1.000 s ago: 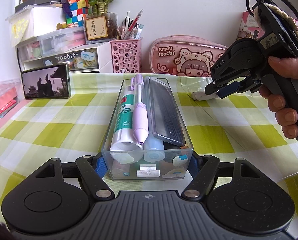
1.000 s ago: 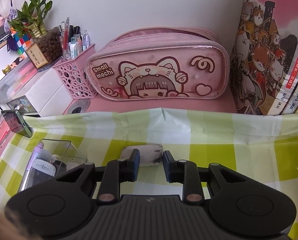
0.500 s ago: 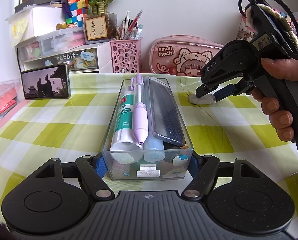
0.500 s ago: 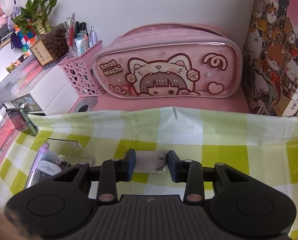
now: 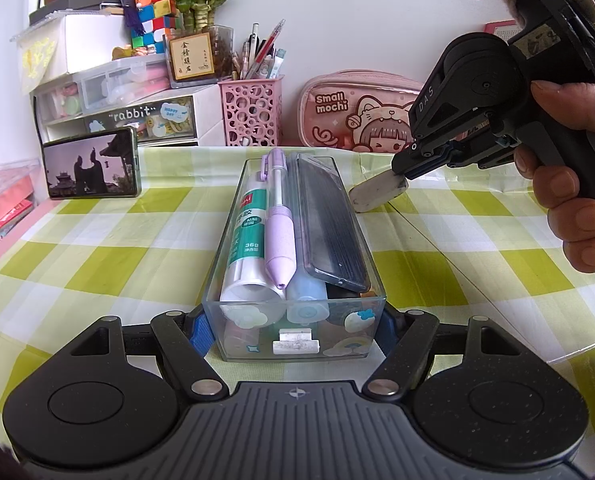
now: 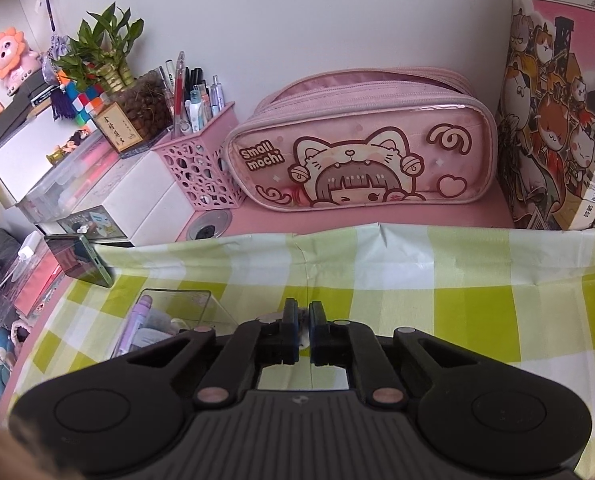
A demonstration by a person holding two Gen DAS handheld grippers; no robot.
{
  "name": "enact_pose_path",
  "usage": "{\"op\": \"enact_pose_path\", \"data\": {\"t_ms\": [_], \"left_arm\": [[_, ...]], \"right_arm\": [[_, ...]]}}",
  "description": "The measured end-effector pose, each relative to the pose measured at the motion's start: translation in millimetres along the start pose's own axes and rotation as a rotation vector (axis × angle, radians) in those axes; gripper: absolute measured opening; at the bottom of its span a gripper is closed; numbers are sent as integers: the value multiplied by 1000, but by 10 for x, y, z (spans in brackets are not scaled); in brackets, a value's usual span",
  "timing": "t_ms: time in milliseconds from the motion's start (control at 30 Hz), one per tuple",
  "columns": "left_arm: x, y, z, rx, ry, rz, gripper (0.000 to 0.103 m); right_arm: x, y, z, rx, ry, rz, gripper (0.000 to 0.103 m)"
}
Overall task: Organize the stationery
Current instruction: 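Lift the white eraser and carry it over the clear box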
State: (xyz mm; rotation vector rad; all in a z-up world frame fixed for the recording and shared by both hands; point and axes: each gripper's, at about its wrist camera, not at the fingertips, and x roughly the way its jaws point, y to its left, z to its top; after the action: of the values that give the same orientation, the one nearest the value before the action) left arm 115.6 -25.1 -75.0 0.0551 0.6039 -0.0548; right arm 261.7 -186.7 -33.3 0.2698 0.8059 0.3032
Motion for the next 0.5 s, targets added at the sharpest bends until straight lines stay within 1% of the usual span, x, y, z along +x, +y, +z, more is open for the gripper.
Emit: {"op": "enact_pose_path", "data": {"t_ms": [67,200,300,333,400,433,467,500], "left_arm": [[0,-1,0,0,0,0,73],[0,0,0,0,0,0,73],[0,-2,0,0,0,0,73],[0,-2,0,0,0,0,73],[-1,1,-1,1,0,0,73],[0,-2,0,0,0,0,73],[4,-8,1,0,0,-1,73],[4,-8,1,0,0,-1,73]], "right_arm": [[-36,21,7,0,-5,12,18],[-82,70,16,-2,-9,49,18],[-67,122,18,-10,6,75,18],[-59,137,17,-17,12,77,18],[-31,123,24,-11,12,54,18],[-12,91,31,1,18,45,19],[12,54,31,-4,26,47,20],[30,36,25,-21,38,56,23]]}}
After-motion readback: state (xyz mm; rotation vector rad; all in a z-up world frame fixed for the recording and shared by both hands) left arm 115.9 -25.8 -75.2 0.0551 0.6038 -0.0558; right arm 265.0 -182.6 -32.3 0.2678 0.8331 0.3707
